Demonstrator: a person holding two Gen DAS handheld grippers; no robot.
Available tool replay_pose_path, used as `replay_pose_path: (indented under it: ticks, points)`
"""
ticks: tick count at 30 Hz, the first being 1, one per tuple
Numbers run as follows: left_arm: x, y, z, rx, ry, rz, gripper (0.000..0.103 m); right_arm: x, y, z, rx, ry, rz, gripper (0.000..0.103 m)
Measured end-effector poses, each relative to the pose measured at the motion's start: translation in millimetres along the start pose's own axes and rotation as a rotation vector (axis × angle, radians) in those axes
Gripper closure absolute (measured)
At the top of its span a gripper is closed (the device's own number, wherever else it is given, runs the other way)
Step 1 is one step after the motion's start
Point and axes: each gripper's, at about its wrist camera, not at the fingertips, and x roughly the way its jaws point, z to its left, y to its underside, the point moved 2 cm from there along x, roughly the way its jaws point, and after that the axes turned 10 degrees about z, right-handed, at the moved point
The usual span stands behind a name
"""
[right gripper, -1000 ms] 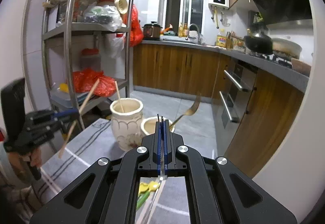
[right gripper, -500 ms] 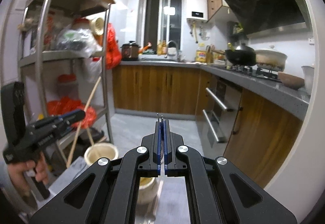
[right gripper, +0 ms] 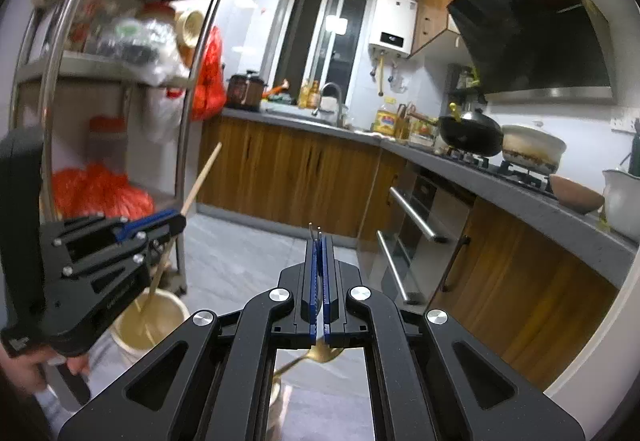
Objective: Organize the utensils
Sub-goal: 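Lower the chopstick into the larger pot with left tool while right tool carries fork to smaller pot, then open the left tool releasing the chopstick while the right tool releases the silver fork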
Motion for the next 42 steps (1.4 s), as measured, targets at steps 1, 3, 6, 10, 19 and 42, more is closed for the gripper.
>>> replay_pose_path:
  ticks: [1,3,6,10,19,42]
  points:
    - [2.5,3.8,-0.6,0.004,-0.007,0.010,0.097,2.4,3.7,2.6,-0.010,0.000,0.004,0.100]
    - [4.3,11.9,-0.9,0.007,-0.007,0.024,0.097,7.0,9.1,7.0,-0.025,-0.006,0.018,0.100]
    - [3.8,26.0,-0.8,0.020,-0.010,0.047,0.097,14.0,17.0,12.3,-0.048,-0.032,0.045,0.100]
    - [3.0,43.3,0.8,0.042,-0.014,0.079,0.097,25.1,26.1,21.2,-0.082,-0.056,0.084,0.100]
    - [2.4,62.4,5.9,0.040,0.003,0.123,0.097,44.2,34.8,19.0,-0.047,-0.082,0.143,0.100]
    - [-33.1,52.6,7.0,0.029,-0.016,0.044,0.038,36.6,34.7,1.1,0.033,-0.107,0.108,0.066]
